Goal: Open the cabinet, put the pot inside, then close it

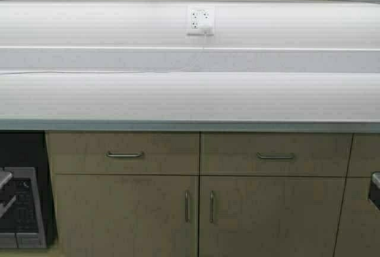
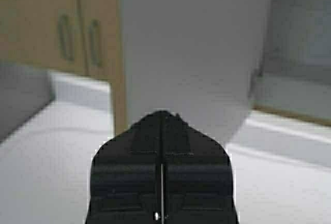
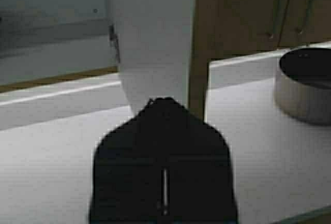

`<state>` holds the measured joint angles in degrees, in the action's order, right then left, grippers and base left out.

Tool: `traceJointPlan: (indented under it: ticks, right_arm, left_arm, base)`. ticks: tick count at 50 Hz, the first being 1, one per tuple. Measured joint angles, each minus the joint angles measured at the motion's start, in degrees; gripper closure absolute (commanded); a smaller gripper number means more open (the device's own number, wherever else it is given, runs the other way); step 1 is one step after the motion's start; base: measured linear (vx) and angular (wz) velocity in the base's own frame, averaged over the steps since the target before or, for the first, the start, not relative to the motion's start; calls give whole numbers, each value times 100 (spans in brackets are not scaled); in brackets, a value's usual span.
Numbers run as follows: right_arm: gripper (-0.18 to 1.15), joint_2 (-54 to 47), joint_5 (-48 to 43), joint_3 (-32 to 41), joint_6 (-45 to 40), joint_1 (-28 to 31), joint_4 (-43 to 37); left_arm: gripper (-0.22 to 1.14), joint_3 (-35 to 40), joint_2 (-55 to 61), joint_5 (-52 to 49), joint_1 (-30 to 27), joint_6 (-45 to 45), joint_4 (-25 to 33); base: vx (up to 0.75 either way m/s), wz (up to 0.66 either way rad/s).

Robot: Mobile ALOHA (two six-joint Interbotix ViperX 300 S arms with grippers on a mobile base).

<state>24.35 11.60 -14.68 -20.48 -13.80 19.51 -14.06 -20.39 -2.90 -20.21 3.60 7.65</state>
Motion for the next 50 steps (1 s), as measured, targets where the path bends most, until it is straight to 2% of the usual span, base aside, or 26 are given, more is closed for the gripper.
traceJointPlan:
  ticks: [12, 21, 33, 42, 50]
  right_arm:
    - [91, -439, 229, 1011, 26, -809, 0]
    - [91, -993, 519, 1582, 237, -932, 0]
    - [91, -1670, 589, 2145, 316, -923, -9]
    - [91, -2215, 598, 2505, 316, -932, -132]
    - [91, -2408, 606, 2558, 308, -914, -483]
  left_arm:
    - [88, 1151, 554, -149, -861, -35, 0]
    - [88, 2408, 1538, -211, -1310, -53, 18]
    - [88, 3911, 2909, -316, -1301, -105, 123]
    - [88, 4333, 3480, -334, -1222, -141, 211]
    - [88, 4447, 3700, -334, -923, -123, 220]
  base:
    - [-3, -2]
    - [0, 0]
    - [2, 0]
    - [3, -2]
    - [3, 0]
